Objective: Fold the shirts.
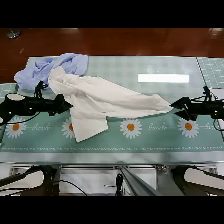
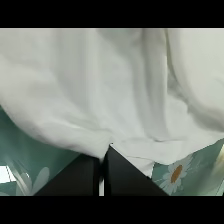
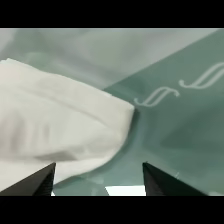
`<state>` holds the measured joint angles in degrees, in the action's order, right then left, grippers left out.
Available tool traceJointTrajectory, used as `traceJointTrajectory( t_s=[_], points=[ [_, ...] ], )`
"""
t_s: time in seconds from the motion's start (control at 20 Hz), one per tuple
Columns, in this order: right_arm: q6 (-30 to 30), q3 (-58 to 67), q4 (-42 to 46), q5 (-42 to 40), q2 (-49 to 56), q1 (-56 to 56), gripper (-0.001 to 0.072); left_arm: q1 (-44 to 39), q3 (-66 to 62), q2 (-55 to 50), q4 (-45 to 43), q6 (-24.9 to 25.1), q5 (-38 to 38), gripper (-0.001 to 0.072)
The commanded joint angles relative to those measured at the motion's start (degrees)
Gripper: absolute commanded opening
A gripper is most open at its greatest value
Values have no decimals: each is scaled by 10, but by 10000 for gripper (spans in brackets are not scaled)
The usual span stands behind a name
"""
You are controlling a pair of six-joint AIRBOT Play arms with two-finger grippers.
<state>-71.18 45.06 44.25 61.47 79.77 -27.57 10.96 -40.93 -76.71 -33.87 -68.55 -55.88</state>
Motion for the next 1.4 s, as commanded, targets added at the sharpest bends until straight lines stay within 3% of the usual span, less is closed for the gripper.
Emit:
traceJointTrajectory(
  t_s=[0.0, 0.1, 0.15, 0.25, 0.45, 0.55, 0.65, 0.7, 0.85, 0.95, 1.15, 1.35],
  points=[
    [-4, 48, -2, 0, 67, 49, 619, 0, -2, 0, 1, 0, -3, 29],
    [-14, 66, -2, -5, 91, 74, 617, 0, -2, 0, 1, 0, -3, 28],
    [-17, 72, -2, -9, 100, 84, 519, 0, -2, 0, 1, 0, -3, 28],
    [-10, 87, -5, -13, 107, 102, 29, -1, -2, 1, 4, 0, -11, 29],
    [-13, 210, -5, 65, 84, 124, 24, 2, -54, 51, 106, 47, -38, 28],
    [-39, 332, -3, 82, 39, 133, 24, 2, -158, 97, 180, 64, -30, 28],
    [-57, 485, 3, 87, -8, 144, 24, 2, -313, 127, 191, 64, -13, 28],
    [-67, 558, 23, 96, -35, 151, 24, 2, -400, 138, 171, 61, -11, 27],
    [-108, 680, 123, 106, -141, 171, 24, 3, -613, 174, -21, -54, -23, 27],
    [-109, 695, 158, 114, -228, 170, 24, 3, -701, 214, -154, -108, -47, 27],
    [-135, 695, 269, 208, -375, 170, 24, 3, -737, 327, -265, -134, -98, 27],
    [-163, 695, 314, 260, -455, 171, 24, 3, -737, 419, -404, -147, -174, 27]
  ],
)
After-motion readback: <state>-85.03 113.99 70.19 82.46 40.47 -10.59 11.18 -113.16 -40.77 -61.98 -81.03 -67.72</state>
